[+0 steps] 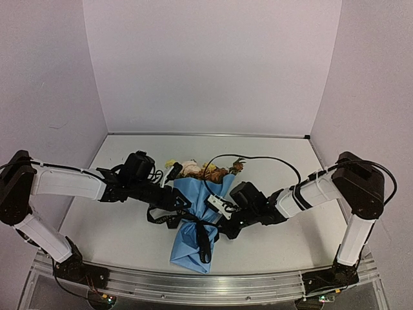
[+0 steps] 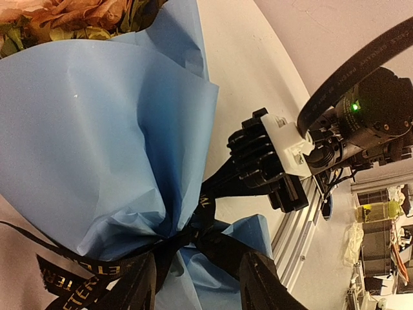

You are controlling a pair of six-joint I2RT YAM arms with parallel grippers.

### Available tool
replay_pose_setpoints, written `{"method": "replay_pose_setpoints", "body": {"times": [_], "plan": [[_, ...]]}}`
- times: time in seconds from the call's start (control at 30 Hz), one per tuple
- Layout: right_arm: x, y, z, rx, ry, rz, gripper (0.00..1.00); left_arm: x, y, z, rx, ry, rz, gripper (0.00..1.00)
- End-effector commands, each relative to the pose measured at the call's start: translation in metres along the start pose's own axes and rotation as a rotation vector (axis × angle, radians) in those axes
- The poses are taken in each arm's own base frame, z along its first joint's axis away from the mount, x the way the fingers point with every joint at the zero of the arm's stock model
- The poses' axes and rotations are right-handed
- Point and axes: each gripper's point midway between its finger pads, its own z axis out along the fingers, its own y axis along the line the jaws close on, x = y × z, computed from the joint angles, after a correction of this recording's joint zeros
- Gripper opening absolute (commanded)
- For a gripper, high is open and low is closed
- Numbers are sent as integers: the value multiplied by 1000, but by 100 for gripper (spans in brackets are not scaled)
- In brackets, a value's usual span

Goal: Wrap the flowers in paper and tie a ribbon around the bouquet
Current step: Tie the half-tied ribbon around the folded bouquet.

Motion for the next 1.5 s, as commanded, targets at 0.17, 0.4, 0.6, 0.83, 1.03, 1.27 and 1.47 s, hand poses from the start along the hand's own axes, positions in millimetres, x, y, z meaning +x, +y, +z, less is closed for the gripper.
{"method": "replay_pose_setpoints", "body": {"times": [0.17,0.4,0.6,0.83,1.03,1.27,1.47], "plan": [[-17,-18,-25,155,-40,136,0,-9,3,-9,-79,-19,72,46],[-18,-13,-38,172,1,203,0,-10,40,-32,-317,-115,-11,46],[-15,-4,-41,179,52,206,0,19,22,-35,-283,-120,-29,46],[-19,-3,-40,177,59,207,0,41,18,-2,-284,-38,31,44],[-22,-4,-43,184,51,210,0,38,36,14,-354,-21,36,49],[-26,-5,-44,191,43,204,0,36,35,22,-335,-24,59,52],[-27,-6,-43,195,44,211,0,29,32,30,-318,-32,90,48]]}}
